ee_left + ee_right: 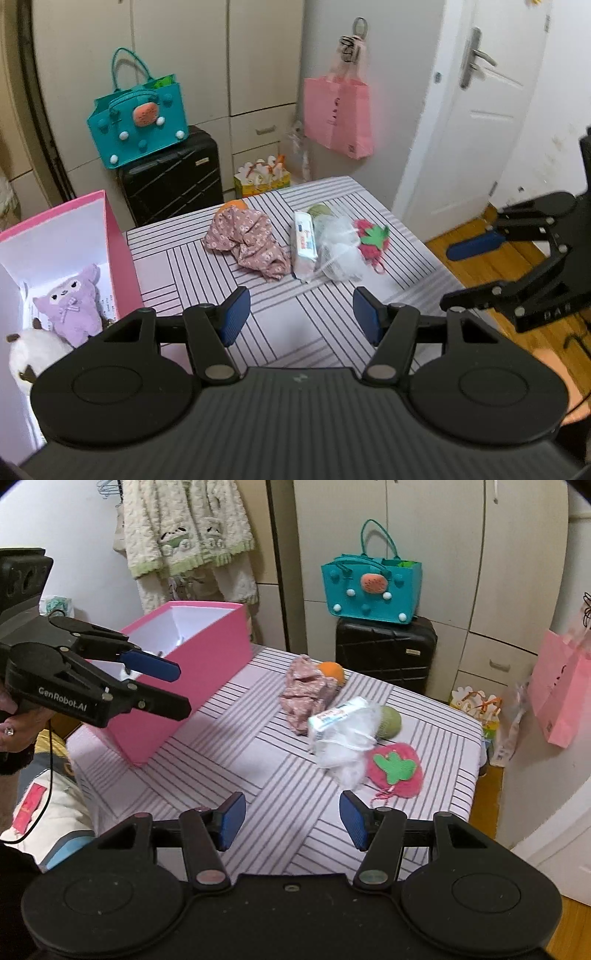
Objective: Organize soft objects
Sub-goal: 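Move the left gripper to the pink floral cloth while the right gripper reaches the pink fuzzy pouch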
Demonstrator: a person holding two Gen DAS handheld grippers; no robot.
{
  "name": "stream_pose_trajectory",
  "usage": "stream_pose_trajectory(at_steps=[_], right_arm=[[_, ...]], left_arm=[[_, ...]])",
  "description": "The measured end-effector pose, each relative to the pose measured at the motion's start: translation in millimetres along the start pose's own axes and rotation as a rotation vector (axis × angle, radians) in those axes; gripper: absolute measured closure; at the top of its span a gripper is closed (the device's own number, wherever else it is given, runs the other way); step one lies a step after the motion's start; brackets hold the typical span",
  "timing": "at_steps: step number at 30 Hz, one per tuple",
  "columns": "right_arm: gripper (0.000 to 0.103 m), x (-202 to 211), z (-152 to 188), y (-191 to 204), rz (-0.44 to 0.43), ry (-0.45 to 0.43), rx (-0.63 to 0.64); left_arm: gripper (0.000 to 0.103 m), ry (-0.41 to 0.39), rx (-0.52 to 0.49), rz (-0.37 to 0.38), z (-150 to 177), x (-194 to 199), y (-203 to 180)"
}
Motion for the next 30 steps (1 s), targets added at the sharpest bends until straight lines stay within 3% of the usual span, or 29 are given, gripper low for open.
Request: stream_pose_trajectory(at_steps=[14,18,21,30], right_arm=[[0.040,-44,1,-58,0.091,-0.080,-0.061],[0.039,-64,-1,-74,0.127,-0.130,-0.092],[0.039,-73,-2,-84,0.160,-0.154,-0.110],[0.039,-102,3,-103,0.136,-0.104,-0.166]], left_arm=[[0.046,-0.094,0.150,-0.120,-9,-70,11],[0.044,-0.103,0.262,-0.146,-15,-97,25],[0.044,-0.100,0.268,-0.203,-18,-115,29],[0.045,-0.086,0.307,-0.230,-15,-147,38]])
Point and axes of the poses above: each gripper's, at about its wrist camera, not at the fingertips, and x roughly against the way its jaws point, y to its left, z to its underside, the point moved 2 cm from there along -x, roughly the way its jaws point, and after that the axes turned 1 degree about z, right-handed, at the moved point
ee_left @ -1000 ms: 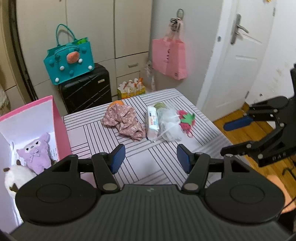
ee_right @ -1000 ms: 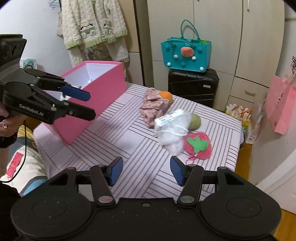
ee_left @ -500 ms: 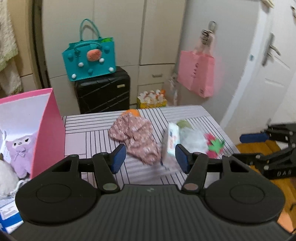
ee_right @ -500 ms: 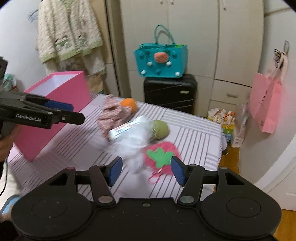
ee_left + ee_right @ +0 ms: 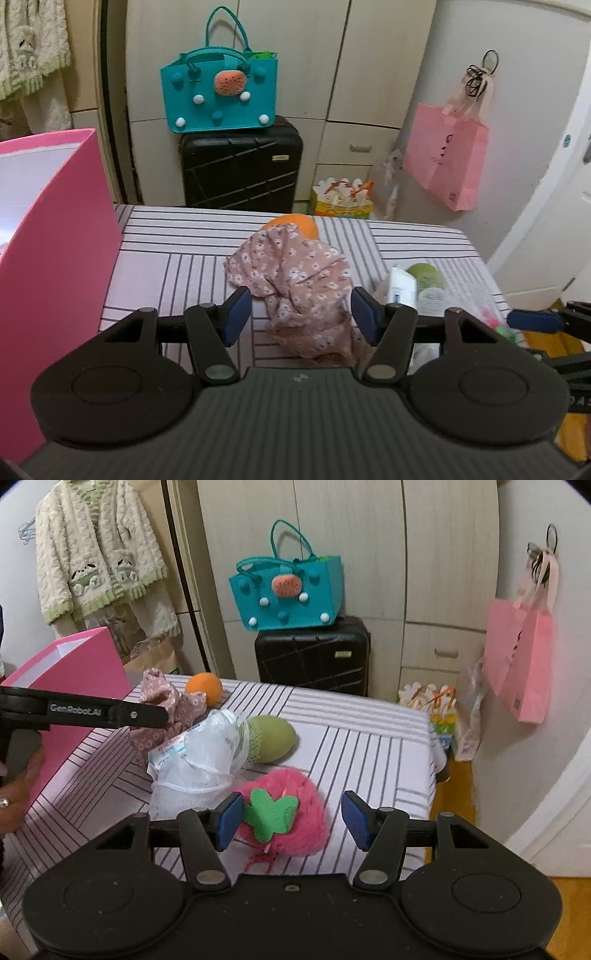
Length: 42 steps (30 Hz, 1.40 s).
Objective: Organize soft objects
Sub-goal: 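Move the left gripper to the pink floral cloth while the right gripper reaches the pink fuzzy pouch, then close the left gripper on the floral cloth while the right gripper grasps the fuzzy pouch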
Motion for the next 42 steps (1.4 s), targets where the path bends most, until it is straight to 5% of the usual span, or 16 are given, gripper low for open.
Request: stream_pose_trajectory(at_steps=[7,14,21,26,42], right_arm=[[0.040,-14,8,-3,-0.031,0.030,-0.029],[0.058,-14,19,-2,-0.027,0.038,-0.047],[0.061,-5,27,-4,-0.021,0.038,-0.057],[0.062,7,39,1,0.001,0.039,-0.051],[0.063,34,55,29,-0.089,0.089,-0.027]], left_arm=[[0.046,0.036,0.015,0.000,4,-13,0],[0.047,0.048,0.113,0.043,18,-19,9],[0.079,0.026,0.050,0.018,24,-18,4],[0.086,0.004,-0.010,-0.011,31,-10,-3],[0.089,-0.011,-0.008,0.027,48,36,5]])
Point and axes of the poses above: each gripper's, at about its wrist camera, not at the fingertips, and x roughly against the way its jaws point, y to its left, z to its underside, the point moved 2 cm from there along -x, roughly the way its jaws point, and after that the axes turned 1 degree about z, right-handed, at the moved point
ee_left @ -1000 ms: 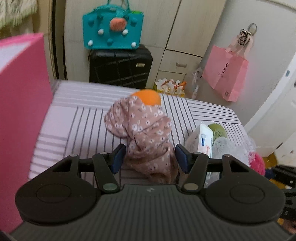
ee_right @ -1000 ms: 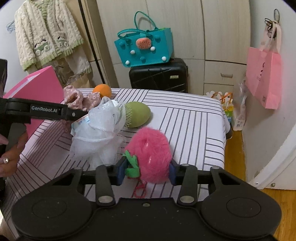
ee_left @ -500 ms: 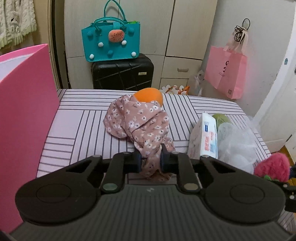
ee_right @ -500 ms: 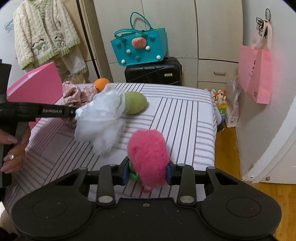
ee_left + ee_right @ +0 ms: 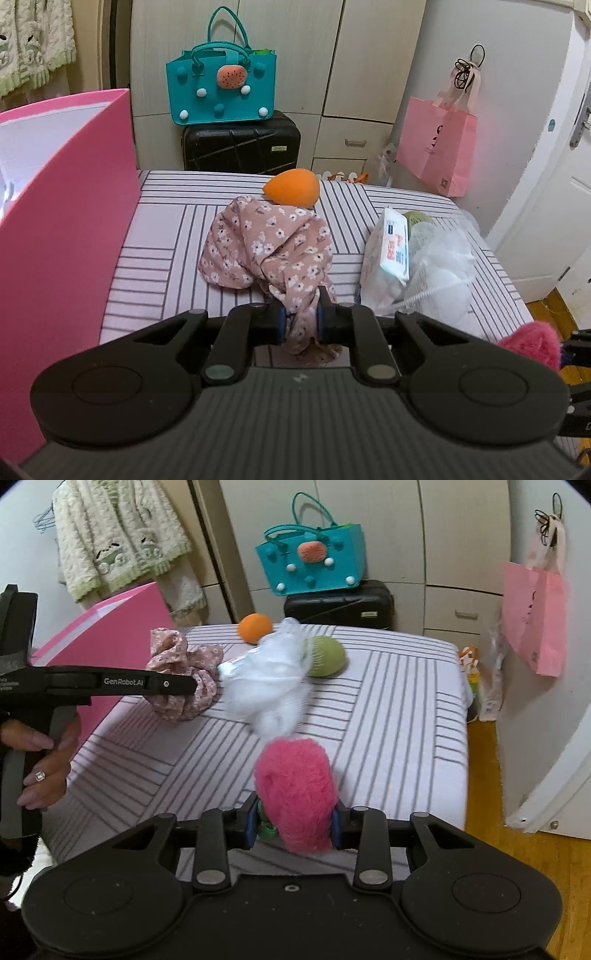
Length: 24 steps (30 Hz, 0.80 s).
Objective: Organize soft objects
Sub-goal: 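Close the left gripper on the floral cloth while the right gripper grasps the fuzzy pouch, then lift and carry the floral cloth and fuzzy pouch over the box with both grippers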
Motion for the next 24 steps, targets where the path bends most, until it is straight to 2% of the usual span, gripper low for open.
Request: stream_pose_trajectory(at_steps=[10,16,21,24], right_arm=[[0.063,4,-2,20,-0.008,0.022,0.019],[0.063,10,-2,33,-0.037,0.040,0.027],[0.063,15,0,42,-0.071,0.057,0.039],[0.063,18,0,49,-0.094,0.066,0.039]], left_arm=[[0.091,-0.034,-0.005,0.047,8,38,3],[0.091,-0.026,-0.017,0.086,11,62,5],[0.091,0.051,-0.040,0.089,20,76,5],[0.091,0.095,-0.037,0.120,29,86,5]])
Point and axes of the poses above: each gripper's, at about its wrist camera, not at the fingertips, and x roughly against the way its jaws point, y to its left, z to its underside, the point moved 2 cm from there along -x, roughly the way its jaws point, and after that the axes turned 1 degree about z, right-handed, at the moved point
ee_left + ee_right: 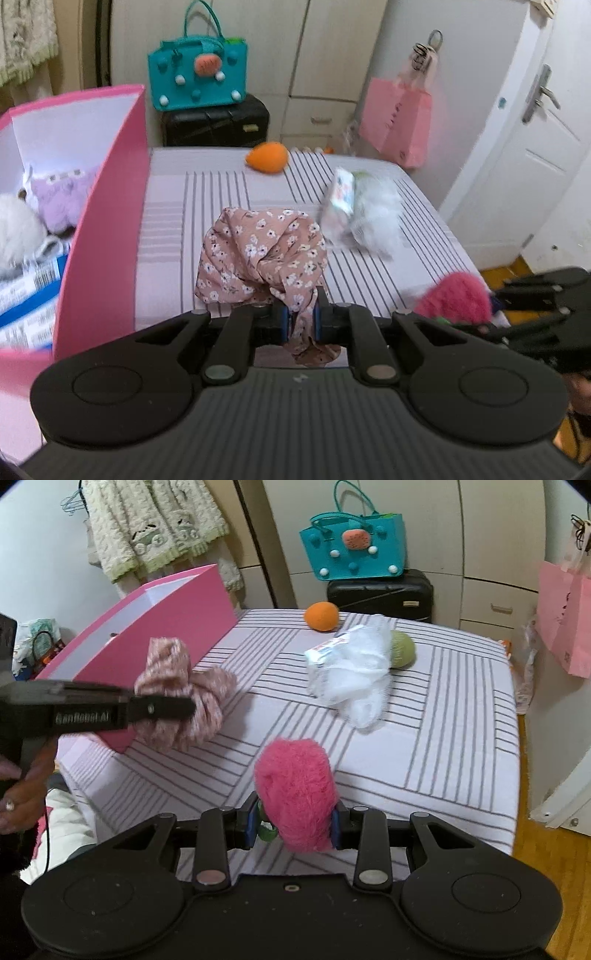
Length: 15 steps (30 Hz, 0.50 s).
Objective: Organize soft objects
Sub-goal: 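Lift and carry the floral cloth and fuzzy pouch over the box with both grippers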
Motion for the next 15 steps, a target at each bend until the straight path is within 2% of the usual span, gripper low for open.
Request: stream_pose_trajectory(at_steps=[3,7,12,15], right_arm=[[0.063,2,1,9,-0.021,0.009,0.003],[0.063,4,4,23,-0.045,0.032,0.017],[0.062,7,5,42,-0.087,0.073,0.037],[0.062,10,4,55,-0.096,0.088,0.065]], left_arm=[[0.091,0.020,-0.012,-0.004,9,11,-1],[0.091,0.007,-0.022,-0.020,15,30,1],[0.091,0.022,-0.027,-0.004,18,52,7],[0.091,0.012,-0.052,-0.029,20,67,12]])
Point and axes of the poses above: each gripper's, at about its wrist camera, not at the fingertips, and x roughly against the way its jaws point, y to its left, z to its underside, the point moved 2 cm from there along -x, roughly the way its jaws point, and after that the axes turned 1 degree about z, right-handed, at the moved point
